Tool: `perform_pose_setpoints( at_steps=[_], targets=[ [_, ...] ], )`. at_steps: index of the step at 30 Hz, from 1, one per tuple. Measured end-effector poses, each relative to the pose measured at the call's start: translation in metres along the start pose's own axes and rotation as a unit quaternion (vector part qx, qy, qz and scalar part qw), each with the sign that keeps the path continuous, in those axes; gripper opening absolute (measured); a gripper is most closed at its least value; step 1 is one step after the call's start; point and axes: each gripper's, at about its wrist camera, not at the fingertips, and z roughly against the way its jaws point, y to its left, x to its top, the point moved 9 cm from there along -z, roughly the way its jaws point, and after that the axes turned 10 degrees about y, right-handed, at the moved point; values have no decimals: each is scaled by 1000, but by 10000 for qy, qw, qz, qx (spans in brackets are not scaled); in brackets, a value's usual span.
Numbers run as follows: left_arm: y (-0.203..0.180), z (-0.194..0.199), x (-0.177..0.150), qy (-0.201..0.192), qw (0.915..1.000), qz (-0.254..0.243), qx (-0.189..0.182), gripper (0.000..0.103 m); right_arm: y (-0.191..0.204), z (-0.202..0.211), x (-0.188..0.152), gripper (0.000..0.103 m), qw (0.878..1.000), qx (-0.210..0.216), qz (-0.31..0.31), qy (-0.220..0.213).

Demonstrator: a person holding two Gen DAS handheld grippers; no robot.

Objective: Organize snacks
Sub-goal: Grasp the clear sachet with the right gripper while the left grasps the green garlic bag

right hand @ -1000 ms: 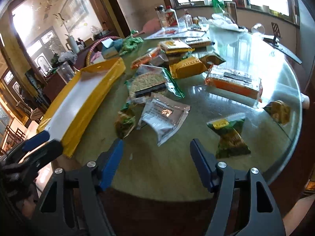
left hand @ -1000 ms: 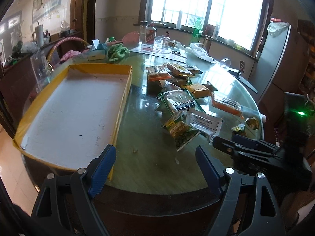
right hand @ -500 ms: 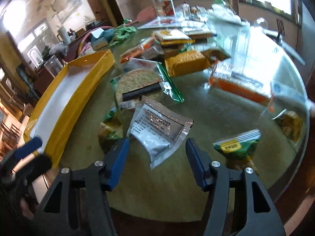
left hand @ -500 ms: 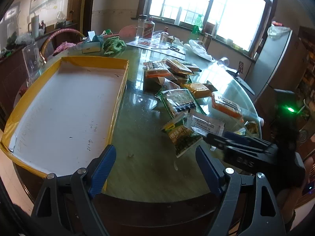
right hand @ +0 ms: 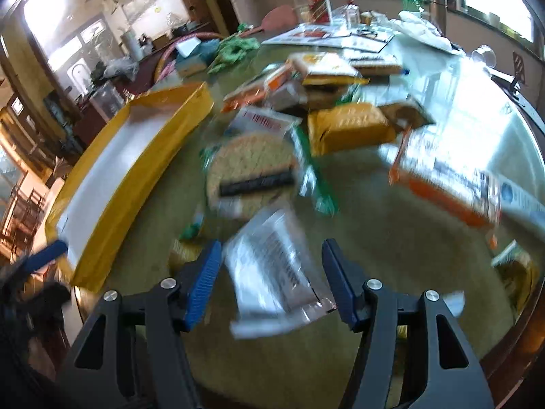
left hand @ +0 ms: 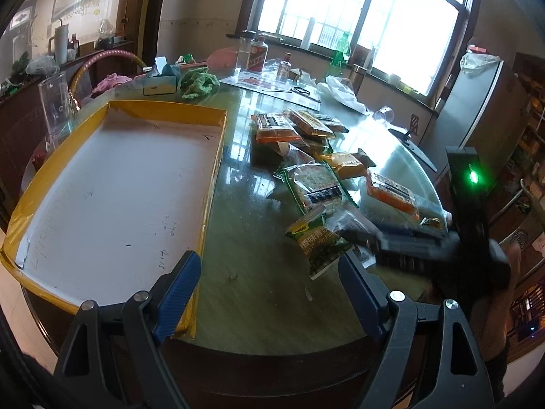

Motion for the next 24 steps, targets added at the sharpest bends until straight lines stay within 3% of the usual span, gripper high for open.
perform_pose_setpoints(
  at_steps=[3, 7, 12, 13, 16, 24],
  targets=[
    [0, -4, -2, 60, 10000, 17, -63, 83, 8, -3, -19, 62, 9996, -192, 156, 123],
    [-3, 0, -1, 41, 9999, -38, -110, 83, 1, -7, -16, 62, 9989, -456, -36, 100],
    [-5, 0, 1, 103, 9998, -94, -110, 83, 1, -9, -9, 61, 9993, -361, -68, 36],
    [-6, -2, 1, 155, 9997, -91, -137, 83, 3, -10, -9, 48, 9990, -451, -3, 38],
    [-9, -13, 4, 388, 9989, -34, -252, 83, 6, -10, -11, 32, 9989, -471, 31, 61],
    [-30, -51, 18, 946, 9951, -132, -266, 82, -2, 17, -20, 28, 9988, -225, -254, -366]
  ],
)
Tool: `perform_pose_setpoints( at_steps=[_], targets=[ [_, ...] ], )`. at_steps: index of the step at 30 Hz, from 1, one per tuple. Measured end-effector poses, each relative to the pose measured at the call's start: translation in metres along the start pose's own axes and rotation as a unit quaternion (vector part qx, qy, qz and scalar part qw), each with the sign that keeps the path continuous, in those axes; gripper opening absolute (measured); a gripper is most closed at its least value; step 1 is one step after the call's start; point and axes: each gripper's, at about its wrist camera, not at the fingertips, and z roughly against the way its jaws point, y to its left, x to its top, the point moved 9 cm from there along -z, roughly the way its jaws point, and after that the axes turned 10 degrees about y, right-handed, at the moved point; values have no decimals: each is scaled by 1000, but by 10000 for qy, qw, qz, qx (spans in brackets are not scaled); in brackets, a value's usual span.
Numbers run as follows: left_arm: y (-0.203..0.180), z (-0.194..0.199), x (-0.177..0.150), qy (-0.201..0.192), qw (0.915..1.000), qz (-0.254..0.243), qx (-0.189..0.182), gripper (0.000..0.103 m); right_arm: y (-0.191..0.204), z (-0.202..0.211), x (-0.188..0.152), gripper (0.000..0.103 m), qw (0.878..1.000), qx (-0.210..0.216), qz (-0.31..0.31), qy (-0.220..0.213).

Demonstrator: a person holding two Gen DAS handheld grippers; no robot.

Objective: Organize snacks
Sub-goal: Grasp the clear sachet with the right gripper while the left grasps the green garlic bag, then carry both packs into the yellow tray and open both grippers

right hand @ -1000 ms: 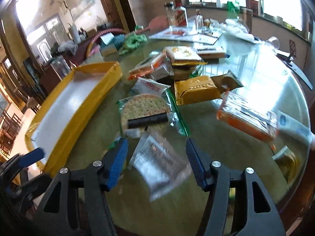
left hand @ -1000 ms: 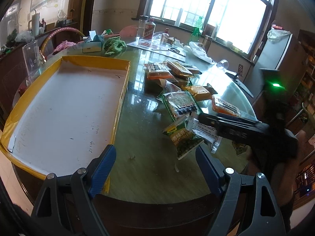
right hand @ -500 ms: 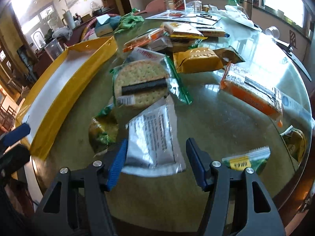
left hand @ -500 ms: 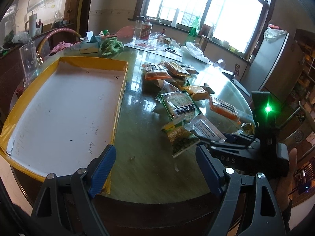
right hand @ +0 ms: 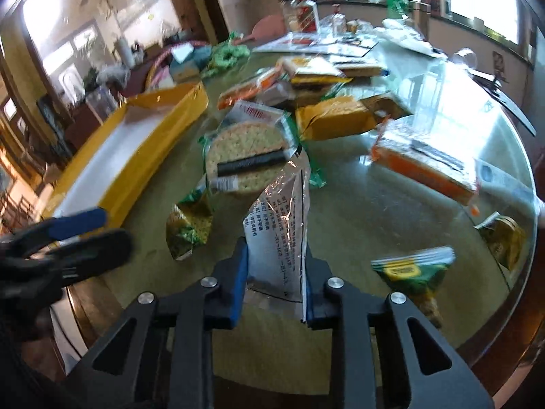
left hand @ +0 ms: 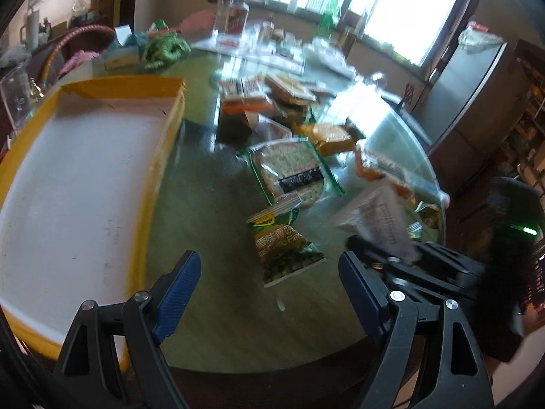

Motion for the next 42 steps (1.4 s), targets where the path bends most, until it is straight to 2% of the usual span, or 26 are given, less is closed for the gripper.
perform_pose_setpoints(
  at_steps=[2, 5, 7, 8, 11, 14, 18, 22, 25, 30, 32, 36, 38, 42],
  targets=[
    [-2, -12, 5, 154, 9999, -37, 55, 82, -5, 8, 0, 28, 9999, 23, -89, -105],
    [-2, -29, 9, 413, 9991, 64, 87, 72, -10, 14, -1, 29, 9997, -49, -106, -191],
    [1, -36, 7, 466, 9987, 205, 60, 58, -11, 15, -4, 29, 9998, -48, -99, -165],
    [3, -39, 3, 503, 9982, 304, 68, 43, -11, 15, -5, 29, 9998, -44, -92, -165],
    [1, -36, -4, 374, 9989, 265, 58, 42, -8, 15, -8, 29, 9998, -7, -74, -162],
    [1, -25, -9, 212, 9993, 274, -127, 38, -4, 15, -11, 29, 9999, 2, -19, -152],
    [4, 0, -10, -144, 9992, 278, -242, 38, 6, 20, -9, 28, 9997, 78, 47, -241],
    [10, 18, -10, -245, 9980, 365, -463, 38, 19, 24, -6, 29, 9994, 125, 113, -305],
    [24, 47, -8, -507, 9961, 474, -536, 38, 40, 31, 2, 28, 9983, 318, 261, -409],
    [78, 93, -10, -995, 9914, 835, -128, 38, 101, 32, 16, 28, 9926, 817, 761, -470],
    [107, 102, -14, -1110, 9883, 1027, 209, 38, 127, 23, 20, 28, 9896, 970, 995, -379],
    [156, 99, -23, -1057, 9819, 1439, 634, 38, 183, -3, 23, 28, 9811, 1269, 1452, -138],
    [173, 95, -28, -995, 9800, 1579, 686, 38, 211, -21, 24, 29, 9765, 1362, 1672, 7],
    [198, 75, -38, -779, 9771, 1816, 793, 38, 241, -56, 24, 29, 9725, 1287, 1917, 310]
  ],
)
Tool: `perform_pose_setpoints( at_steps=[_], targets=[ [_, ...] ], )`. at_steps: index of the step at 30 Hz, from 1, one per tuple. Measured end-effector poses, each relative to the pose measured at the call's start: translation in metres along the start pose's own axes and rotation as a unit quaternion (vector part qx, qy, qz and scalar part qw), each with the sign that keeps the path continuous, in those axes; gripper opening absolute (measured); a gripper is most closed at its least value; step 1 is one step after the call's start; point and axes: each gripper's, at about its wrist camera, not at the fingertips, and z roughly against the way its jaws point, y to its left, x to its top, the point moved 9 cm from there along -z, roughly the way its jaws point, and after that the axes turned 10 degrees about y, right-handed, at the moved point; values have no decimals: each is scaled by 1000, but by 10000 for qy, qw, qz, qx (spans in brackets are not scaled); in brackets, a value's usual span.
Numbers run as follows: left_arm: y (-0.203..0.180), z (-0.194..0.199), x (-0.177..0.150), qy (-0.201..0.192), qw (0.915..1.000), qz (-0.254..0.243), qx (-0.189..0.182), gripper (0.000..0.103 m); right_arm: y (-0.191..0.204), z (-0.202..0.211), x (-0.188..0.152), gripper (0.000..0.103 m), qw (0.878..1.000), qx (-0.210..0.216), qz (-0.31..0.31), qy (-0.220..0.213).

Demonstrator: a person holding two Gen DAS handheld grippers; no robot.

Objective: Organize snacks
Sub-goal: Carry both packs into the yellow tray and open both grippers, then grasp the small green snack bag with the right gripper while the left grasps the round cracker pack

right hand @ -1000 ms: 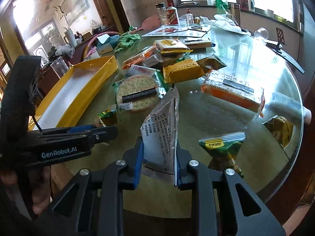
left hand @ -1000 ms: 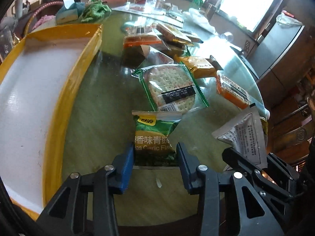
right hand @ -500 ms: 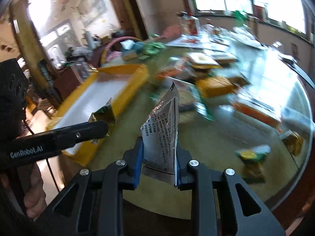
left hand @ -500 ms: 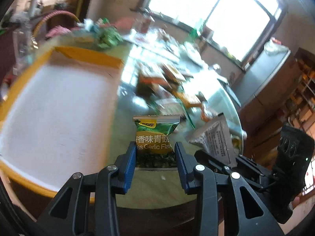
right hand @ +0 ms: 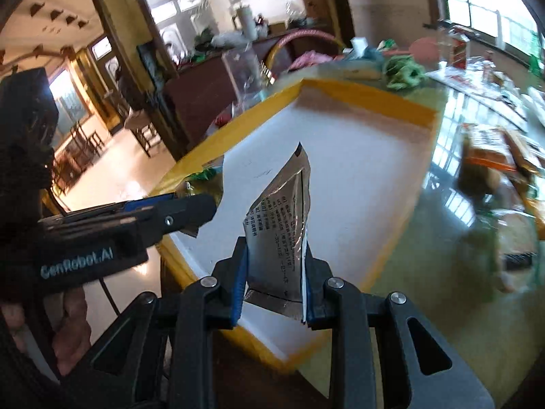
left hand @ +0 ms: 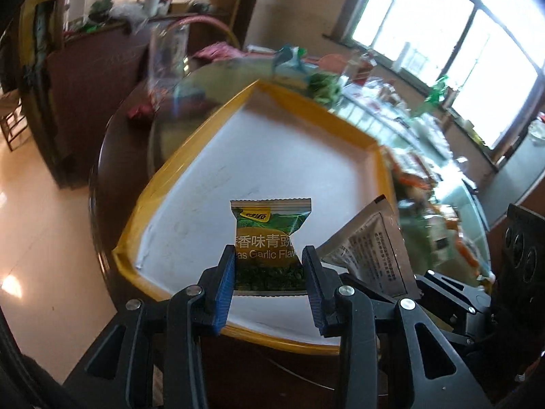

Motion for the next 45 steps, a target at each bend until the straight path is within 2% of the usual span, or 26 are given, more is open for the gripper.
perform_pose_setpoints(
  at_steps=[4, 8, 10, 11, 12, 13, 14, 17, 19, 21, 23, 27, 30, 32, 36, 40, 42, 45],
  targets=[
    [5, -10, -7, 163, 9998, -17, 70, 39, 0, -22, -3, 29, 9994, -251, 80, 244],
    [5, -15, -7, 153, 9997, -91, 160, 40, -3, -16, -4, 36, 9996, -248, 72, 150],
    [5, -14, -5, 134, 9998, -132, 95, 48, -6, -10, -4, 47, 9999, -134, 24, 43],
    [5, -11, -6, 102, 9998, -125, 72, 57, -5, -7, -4, 56, 10000, -85, 2, -15],
    [4, -6, -5, -12, 9999, -98, 51, 64, -5, -1, -4, 61, 9999, -63, -25, -107],
    [4, -2, -3, -115, 9999, -100, 38, 66, -5, 3, -5, 67, 9998, -56, -33, -188],
    [3, 2, -2, -221, 9997, -125, 48, 70, -6, 11, -6, 68, 9995, -28, -49, -305],
    [-8, 18, 1, -550, 9982, -204, 80, 73, -14, 31, -11, 70, 9982, 83, -226, -542],
    [-23, 31, 1, -844, 9960, -278, -67, 79, -22, 45, -19, 70, 9969, 75, -353, -700],
    [-45, 40, -2, -1027, 9933, -448, -267, 81, -39, 63, -31, 70, 9942, -53, -526, -938],
    [-63, 44, -4, -1053, 9920, -580, -389, 81, -54, 76, -42, 71, 9910, -132, -694, -1138],
    [-100, 45, -11, -1121, 9890, -739, -626, 81, -84, 101, -68, 71, 9866, -102, -1008, -1275],
    [-127, 42, -18, -1105, 9868, -822, -851, 81, -101, 114, -86, 70, 9853, -39, -1119, -1288],
    [-141, 39, -22, -1107, 9855, -962, -858, 81, -118, 127, -99, 70, 9818, -83, -1363, -1321],
    [-168, 34, -35, -938, 9822, -1355, -902, 81, -146, 153, -121, 70, 9758, -484, -1560, -1456],
    [-187, 28, -46, -679, 9797, -1715, -788, 81, -169, 167, -138, 66, 9704, -534, -1826, -1486],
    [-197, 25, -51, -522, 9767, -1944, -748, 81, -181, 171, -146, 65, 9671, -723, -1962, -1450],
    [-206, 22, -56, -488, 9732, -2166, -596, 81, -194, 176, -158, 65, 9627, -975, -2107, -1391]
  ],
)
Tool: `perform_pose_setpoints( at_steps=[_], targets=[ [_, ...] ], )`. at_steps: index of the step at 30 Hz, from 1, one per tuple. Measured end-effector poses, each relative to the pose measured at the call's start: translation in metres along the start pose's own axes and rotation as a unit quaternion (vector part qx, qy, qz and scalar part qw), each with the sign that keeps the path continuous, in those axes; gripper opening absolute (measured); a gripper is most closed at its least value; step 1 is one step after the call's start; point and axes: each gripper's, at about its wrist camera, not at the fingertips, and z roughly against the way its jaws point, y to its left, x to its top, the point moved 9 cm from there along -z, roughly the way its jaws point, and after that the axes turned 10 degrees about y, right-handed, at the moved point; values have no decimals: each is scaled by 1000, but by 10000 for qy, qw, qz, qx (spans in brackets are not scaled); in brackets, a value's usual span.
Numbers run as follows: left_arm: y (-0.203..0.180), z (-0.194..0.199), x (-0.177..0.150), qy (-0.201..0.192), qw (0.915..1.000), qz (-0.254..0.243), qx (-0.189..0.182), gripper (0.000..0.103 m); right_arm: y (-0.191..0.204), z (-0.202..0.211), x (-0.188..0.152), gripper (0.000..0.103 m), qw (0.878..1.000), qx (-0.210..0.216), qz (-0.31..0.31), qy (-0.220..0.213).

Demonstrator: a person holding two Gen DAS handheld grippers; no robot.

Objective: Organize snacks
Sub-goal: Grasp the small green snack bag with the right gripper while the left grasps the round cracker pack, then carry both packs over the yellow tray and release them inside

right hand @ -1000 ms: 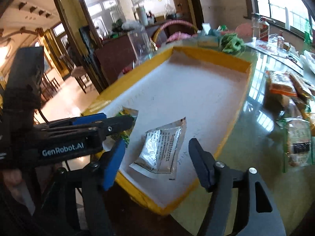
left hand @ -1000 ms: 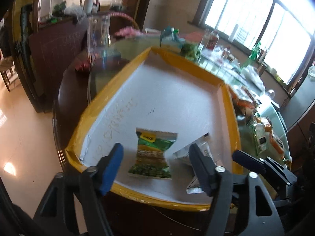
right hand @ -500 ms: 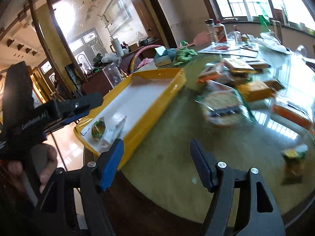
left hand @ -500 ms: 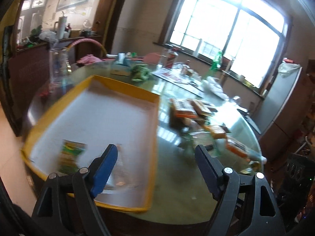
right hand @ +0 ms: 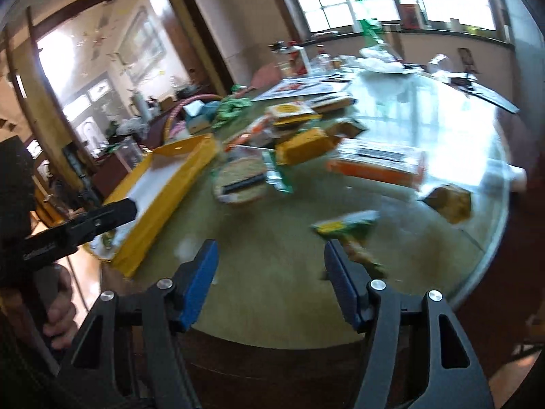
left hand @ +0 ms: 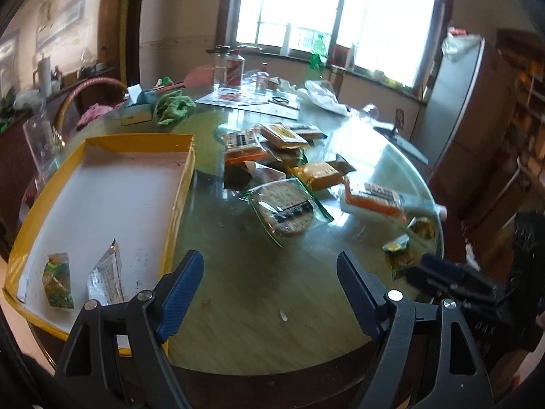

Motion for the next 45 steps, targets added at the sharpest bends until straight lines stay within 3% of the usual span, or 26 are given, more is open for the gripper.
perform_pose_setpoints(
  at_steps=[4, 14, 20, 25, 31, 33, 36, 40, 45],
  targets=[
    [-8, -3, -3, 88, 9999, -130, 14, 81, -34, 1, -5, 65, 9985, -456, -313, 46],
    [-15, -17, -2, 275, 9983, -472, 218, 81, -59, -33, 1, 33, 9969, -467, -532, 357],
    [-22, -39, 18, 455, 9962, -744, 68, 81, -54, -39, -3, 31, 9959, -713, -361, 420],
    [-34, -85, 54, 828, 9886, -1260, -14, 81, -56, -38, -4, 30, 9964, -599, -414, 432],
    [-36, -136, 80, 1132, 9860, -1219, -126, 81, -56, -39, -4, 30, 9967, -517, -451, 441],
    [-31, -147, 73, 1463, 9836, -1030, -224, 79, -55, -38, -5, 30, 9967, -501, -464, 448],
    [-36, -135, 55, 1545, 9817, -986, -513, 81, -56, -37, -7, 30, 9970, -432, -474, 431],
    [-51, -122, 20, 1834, 9721, -1120, -936, 81, -57, -36, -7, 30, 9972, -333, -523, 427],
    [-62, -121, 5, 1723, 9726, -1430, -627, 81, -57, -37, -6, 31, 9970, -382, -517, 426]
  ],
)
